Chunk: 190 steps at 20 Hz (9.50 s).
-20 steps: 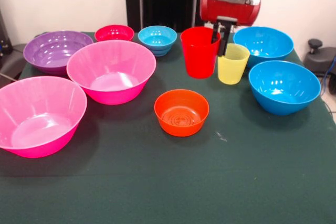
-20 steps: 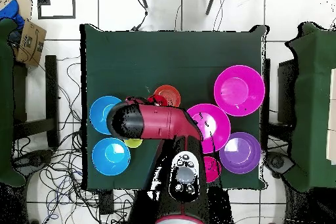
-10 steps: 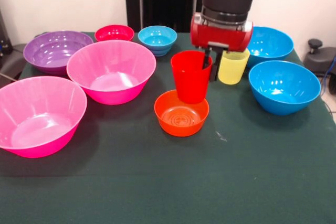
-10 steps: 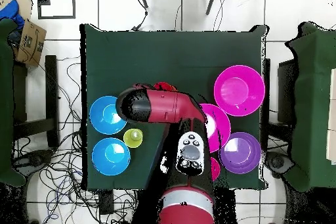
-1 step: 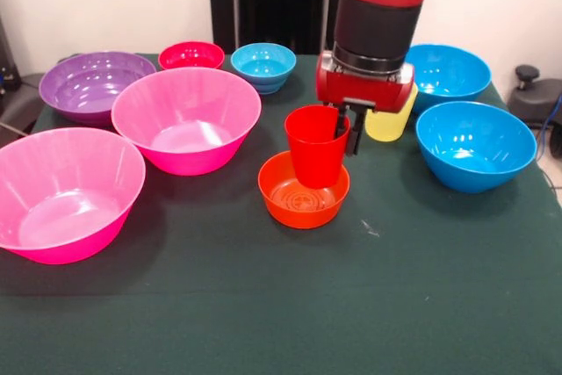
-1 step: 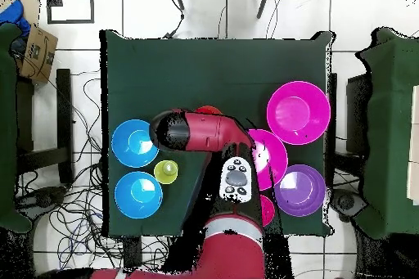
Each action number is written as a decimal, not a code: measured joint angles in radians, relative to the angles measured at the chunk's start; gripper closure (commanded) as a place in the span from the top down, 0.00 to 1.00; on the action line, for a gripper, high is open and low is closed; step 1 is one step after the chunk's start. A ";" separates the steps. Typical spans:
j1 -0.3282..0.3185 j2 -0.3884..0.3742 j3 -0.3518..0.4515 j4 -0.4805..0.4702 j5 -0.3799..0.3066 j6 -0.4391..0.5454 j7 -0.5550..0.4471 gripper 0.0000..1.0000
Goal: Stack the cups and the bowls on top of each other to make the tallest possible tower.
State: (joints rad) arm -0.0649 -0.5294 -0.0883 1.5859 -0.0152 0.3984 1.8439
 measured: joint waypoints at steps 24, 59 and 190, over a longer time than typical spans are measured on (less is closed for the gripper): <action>0.000 0.030 -0.004 0.000 0.000 -0.012 0.000 0.00; -0.003 0.030 -0.017 0.000 -0.003 -0.120 0.000 1.00; -0.185 -0.153 0.048 0.620 -0.196 -0.517 0.000 1.00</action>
State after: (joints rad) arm -0.2499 -0.6824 -0.0399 2.2064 -0.2111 -0.1189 1.8439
